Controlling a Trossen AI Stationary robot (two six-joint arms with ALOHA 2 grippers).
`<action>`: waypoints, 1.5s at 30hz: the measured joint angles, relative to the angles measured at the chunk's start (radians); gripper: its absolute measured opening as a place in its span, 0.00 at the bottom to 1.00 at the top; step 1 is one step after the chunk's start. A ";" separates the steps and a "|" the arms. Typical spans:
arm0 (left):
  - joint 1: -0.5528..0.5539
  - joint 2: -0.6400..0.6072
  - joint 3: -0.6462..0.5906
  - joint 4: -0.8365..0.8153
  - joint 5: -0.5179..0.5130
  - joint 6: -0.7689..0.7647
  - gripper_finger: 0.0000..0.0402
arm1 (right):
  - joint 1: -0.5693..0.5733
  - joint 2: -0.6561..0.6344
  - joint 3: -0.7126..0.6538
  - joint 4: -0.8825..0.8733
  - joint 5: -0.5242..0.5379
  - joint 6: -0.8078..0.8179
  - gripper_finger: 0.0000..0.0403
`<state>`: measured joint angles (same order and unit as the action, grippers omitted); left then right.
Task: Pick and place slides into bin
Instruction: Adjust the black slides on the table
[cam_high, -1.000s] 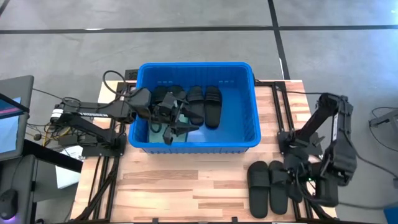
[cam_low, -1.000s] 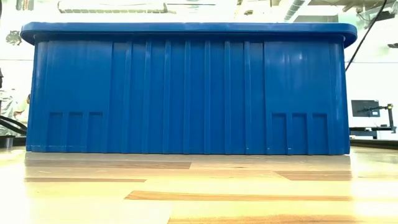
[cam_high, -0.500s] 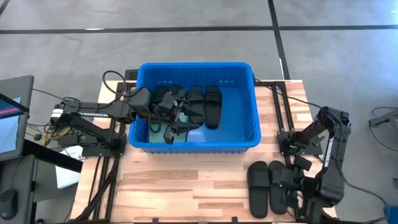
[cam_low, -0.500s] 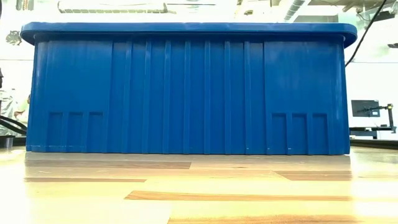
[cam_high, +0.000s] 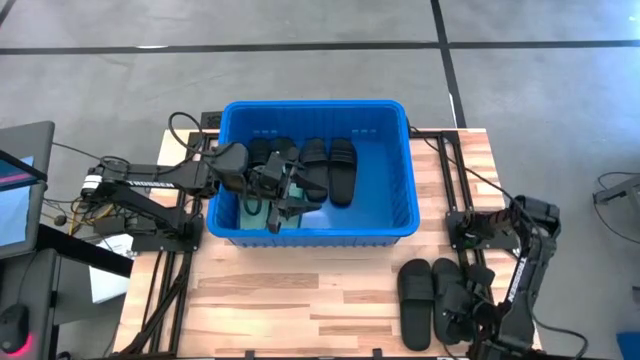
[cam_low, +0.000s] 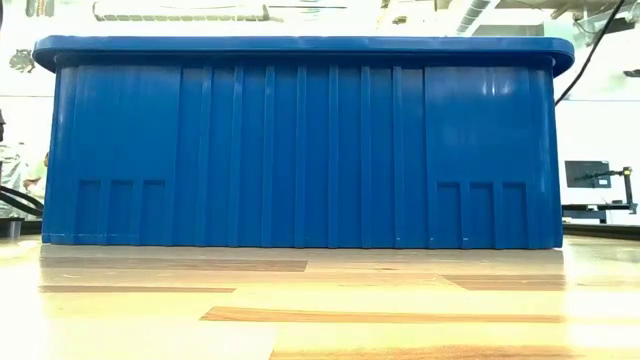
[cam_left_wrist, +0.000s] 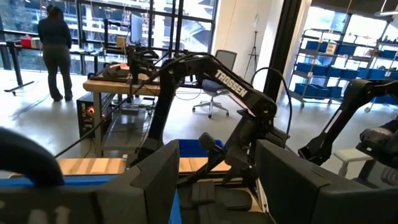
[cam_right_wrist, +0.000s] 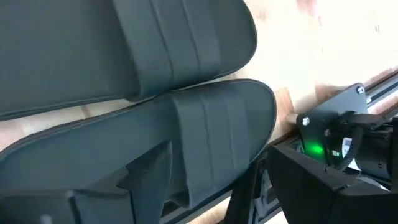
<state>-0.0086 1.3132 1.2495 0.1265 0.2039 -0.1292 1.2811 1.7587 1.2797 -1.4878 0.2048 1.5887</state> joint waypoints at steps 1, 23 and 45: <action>0.001 0.000 0.000 -0.001 0.000 0.003 0.50 | -0.001 0.011 0.000 0.006 0.000 0.000 0.62; 0.009 0.000 0.000 -0.001 -0.001 -0.020 0.50 | -0.078 0.100 -0.125 0.111 -0.076 0.008 0.59; 0.005 0.000 0.000 -0.051 0.000 -0.042 0.50 | -0.162 0.100 -0.119 0.207 0.088 -0.204 0.03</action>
<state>-0.0032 1.3128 1.2495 0.0756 0.2035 -0.1715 1.1188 1.8586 1.1604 -1.2811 0.2933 1.3844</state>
